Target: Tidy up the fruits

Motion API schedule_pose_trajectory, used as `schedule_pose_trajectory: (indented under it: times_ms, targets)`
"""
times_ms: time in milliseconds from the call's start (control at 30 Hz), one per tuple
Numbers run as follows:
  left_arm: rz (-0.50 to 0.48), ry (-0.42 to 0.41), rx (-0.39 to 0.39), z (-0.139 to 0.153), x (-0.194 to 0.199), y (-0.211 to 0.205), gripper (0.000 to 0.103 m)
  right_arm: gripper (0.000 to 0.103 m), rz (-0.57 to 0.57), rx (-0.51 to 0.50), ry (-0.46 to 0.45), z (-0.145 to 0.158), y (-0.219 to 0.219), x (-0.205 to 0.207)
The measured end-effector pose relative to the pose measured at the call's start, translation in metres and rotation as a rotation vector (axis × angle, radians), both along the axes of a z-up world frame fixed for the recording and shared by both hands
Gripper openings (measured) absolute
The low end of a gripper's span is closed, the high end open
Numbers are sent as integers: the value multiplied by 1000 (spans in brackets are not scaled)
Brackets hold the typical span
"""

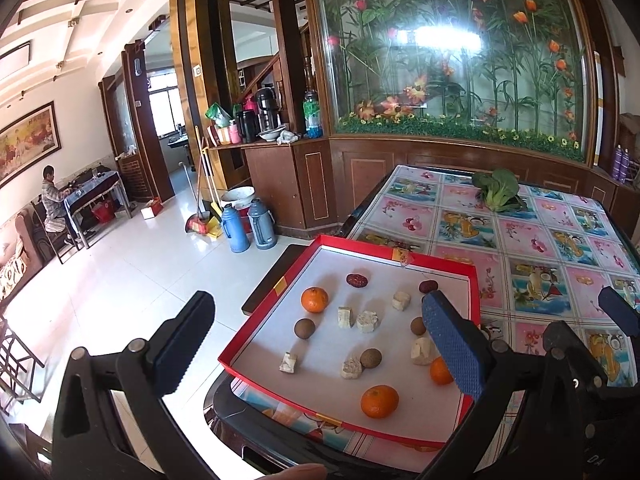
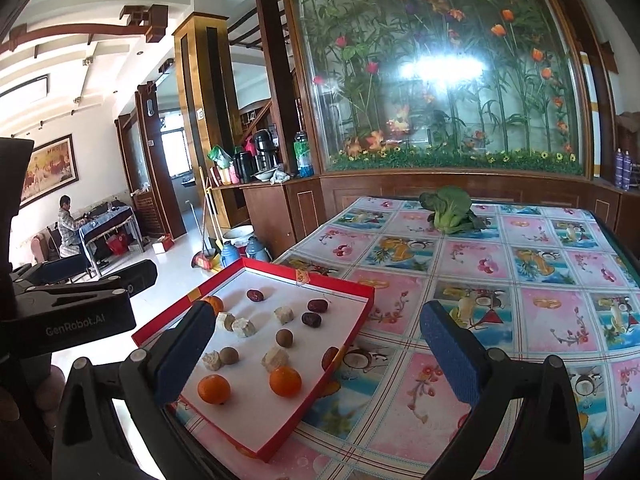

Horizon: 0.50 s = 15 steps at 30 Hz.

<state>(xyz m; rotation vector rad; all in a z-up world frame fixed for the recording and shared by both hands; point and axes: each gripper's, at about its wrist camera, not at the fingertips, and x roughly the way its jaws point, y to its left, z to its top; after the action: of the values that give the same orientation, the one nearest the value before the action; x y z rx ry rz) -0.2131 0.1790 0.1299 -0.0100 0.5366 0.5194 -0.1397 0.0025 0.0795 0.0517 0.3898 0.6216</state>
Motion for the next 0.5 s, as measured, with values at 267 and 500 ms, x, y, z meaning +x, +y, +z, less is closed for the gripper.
schedule_pose_trajectory:
  times_ms: [267, 500]
  targets:
    - [13, -10, -12, 1, -1, 13, 103, 102, 9, -15, -17, 11, 13, -1]
    - [31, -32, -23, 6, -7, 27, 103, 102, 24, -25, -33, 15, 22, -5]
